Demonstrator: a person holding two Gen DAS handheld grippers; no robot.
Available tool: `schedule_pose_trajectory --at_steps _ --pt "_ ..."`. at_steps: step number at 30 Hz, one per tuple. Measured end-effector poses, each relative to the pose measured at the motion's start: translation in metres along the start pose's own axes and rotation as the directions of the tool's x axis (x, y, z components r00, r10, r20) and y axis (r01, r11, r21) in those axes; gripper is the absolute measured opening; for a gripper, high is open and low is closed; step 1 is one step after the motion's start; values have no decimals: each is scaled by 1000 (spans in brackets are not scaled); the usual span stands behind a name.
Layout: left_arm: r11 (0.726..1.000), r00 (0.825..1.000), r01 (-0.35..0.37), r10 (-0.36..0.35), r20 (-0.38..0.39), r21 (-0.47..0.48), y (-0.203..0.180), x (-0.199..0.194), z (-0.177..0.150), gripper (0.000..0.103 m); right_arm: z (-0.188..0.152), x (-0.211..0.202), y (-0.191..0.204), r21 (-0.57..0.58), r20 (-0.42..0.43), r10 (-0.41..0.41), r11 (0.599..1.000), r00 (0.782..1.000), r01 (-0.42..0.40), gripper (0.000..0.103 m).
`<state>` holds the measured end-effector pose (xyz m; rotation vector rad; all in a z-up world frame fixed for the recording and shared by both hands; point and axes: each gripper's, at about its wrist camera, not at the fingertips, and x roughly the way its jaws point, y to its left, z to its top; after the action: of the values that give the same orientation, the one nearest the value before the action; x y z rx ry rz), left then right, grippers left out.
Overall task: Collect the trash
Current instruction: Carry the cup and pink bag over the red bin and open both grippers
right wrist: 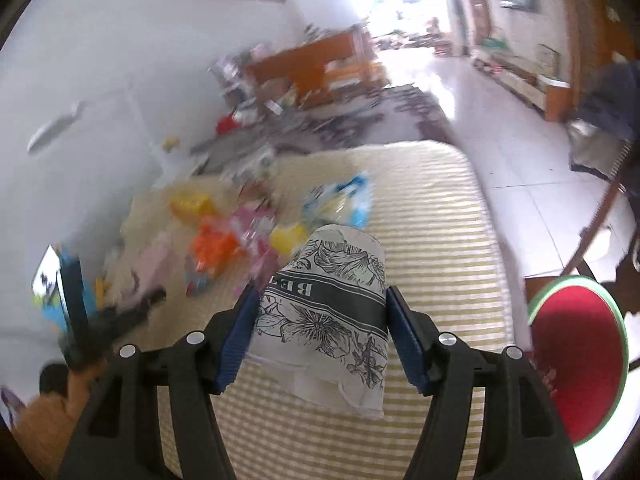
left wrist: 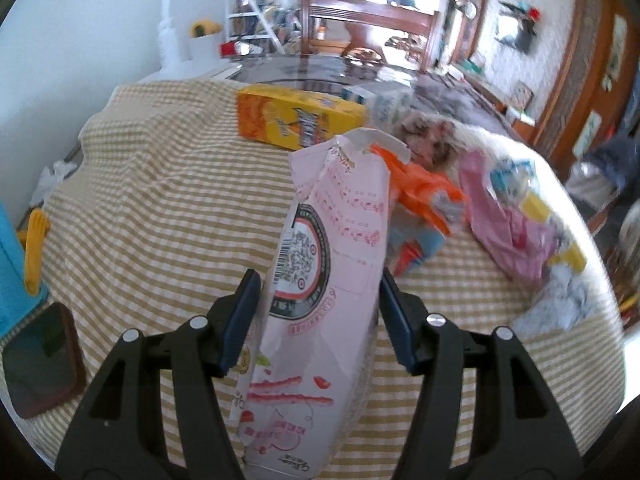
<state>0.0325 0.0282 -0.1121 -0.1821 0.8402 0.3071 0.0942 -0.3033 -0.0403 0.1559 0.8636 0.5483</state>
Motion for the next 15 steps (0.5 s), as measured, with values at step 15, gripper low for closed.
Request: schedule_pose_trajectory --at_steps 15 --pt "938 952 306 -307 -23 162 -143 -53 -3 57 4 -32 -71 283 72 -42 959 997 20 63"
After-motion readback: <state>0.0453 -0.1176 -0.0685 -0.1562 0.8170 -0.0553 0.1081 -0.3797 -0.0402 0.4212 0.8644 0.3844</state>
